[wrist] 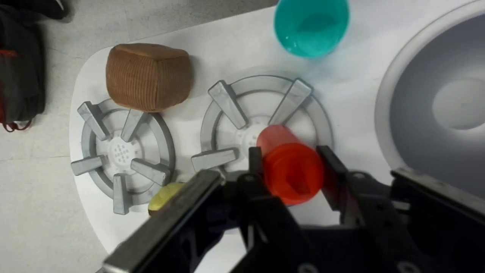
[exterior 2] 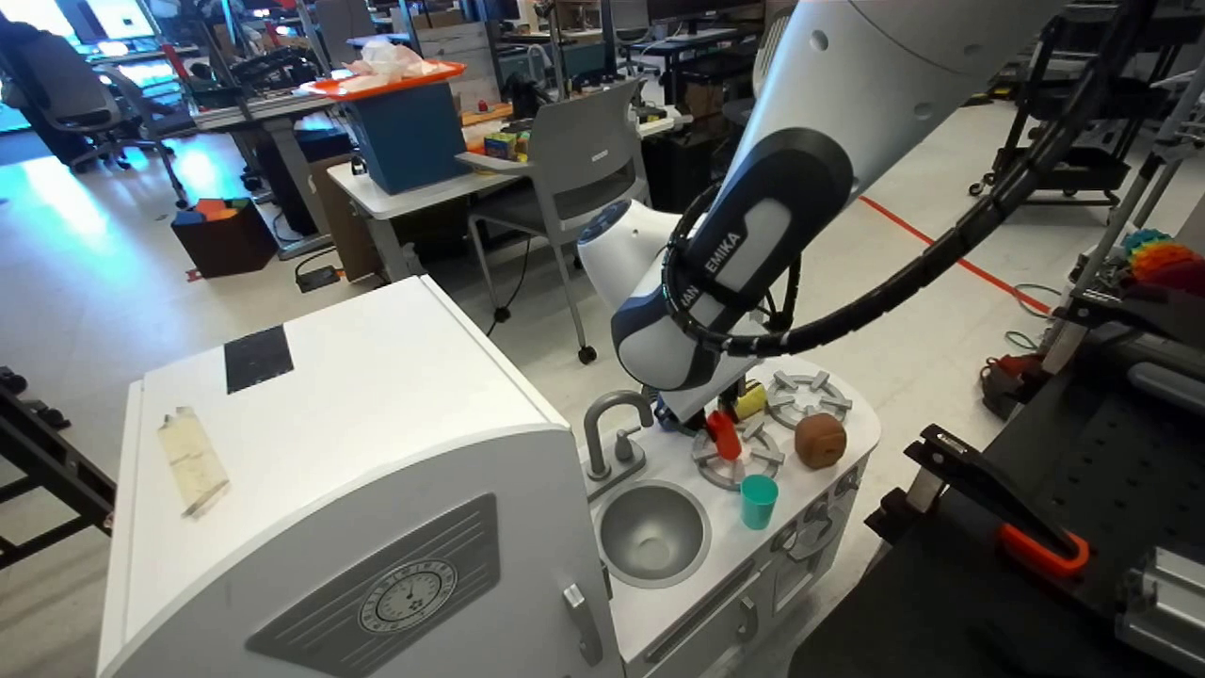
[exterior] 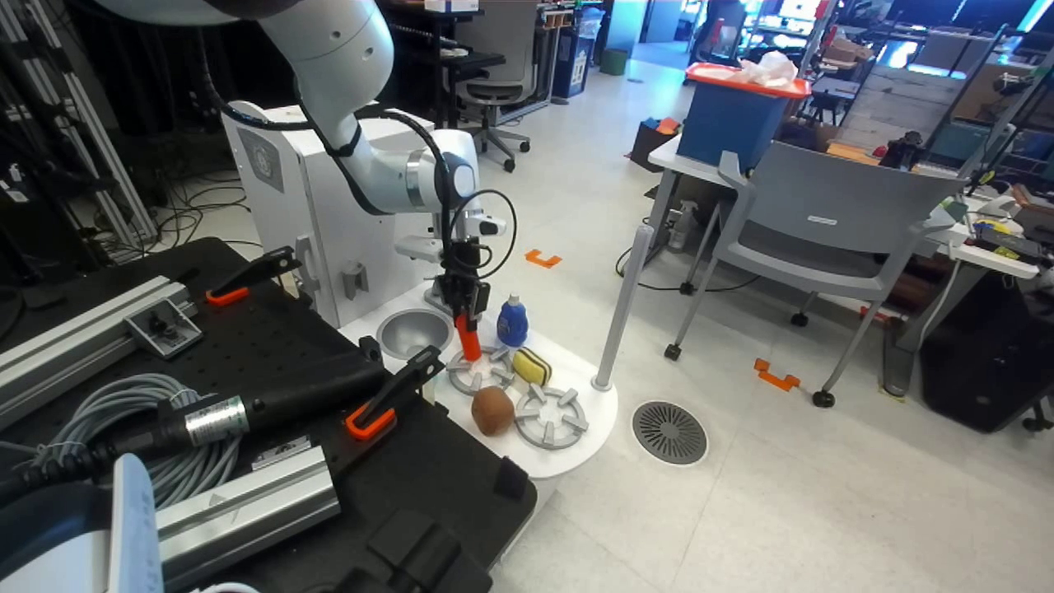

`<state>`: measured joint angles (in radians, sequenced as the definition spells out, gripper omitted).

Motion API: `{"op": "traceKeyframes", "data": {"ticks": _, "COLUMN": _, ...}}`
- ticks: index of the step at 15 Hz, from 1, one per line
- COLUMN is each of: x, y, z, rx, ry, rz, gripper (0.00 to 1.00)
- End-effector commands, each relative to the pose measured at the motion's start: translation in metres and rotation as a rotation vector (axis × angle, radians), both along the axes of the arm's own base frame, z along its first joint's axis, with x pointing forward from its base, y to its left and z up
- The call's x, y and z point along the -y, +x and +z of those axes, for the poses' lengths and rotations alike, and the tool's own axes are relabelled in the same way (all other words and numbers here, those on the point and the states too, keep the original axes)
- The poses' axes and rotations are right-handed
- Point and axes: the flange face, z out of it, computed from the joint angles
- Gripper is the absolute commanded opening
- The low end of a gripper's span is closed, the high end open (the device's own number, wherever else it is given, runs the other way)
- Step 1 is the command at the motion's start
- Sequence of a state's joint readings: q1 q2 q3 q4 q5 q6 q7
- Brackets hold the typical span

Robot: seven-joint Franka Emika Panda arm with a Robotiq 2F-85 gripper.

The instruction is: Place the red sauce bottle inside the blue cup

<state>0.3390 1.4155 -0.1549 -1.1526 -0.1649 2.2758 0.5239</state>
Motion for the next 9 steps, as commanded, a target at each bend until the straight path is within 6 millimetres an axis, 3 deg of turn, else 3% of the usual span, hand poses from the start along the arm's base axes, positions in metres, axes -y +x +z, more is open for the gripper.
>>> {"op": "traceKeyframes", "data": {"ticks": 1, "x": -0.028, "y": -0.021, "z": 0.043, "rx": -0.028, "ry": 0.060, "rz": 0.038, "gripper": 0.14}}
{"op": "traceKeyframes", "data": {"ticks": 6, "x": -0.048, "y": -0.054, "z": 0.082, "rx": -0.052, "ry": 0.102, "rz": 0.080, "gripper": 0.14}}
{"op": "traceKeyframes", "data": {"ticks": 9, "x": -0.048, "y": -0.070, "z": 0.089, "rx": -0.077, "ry": 0.116, "rz": 0.090, "gripper": 0.14}}
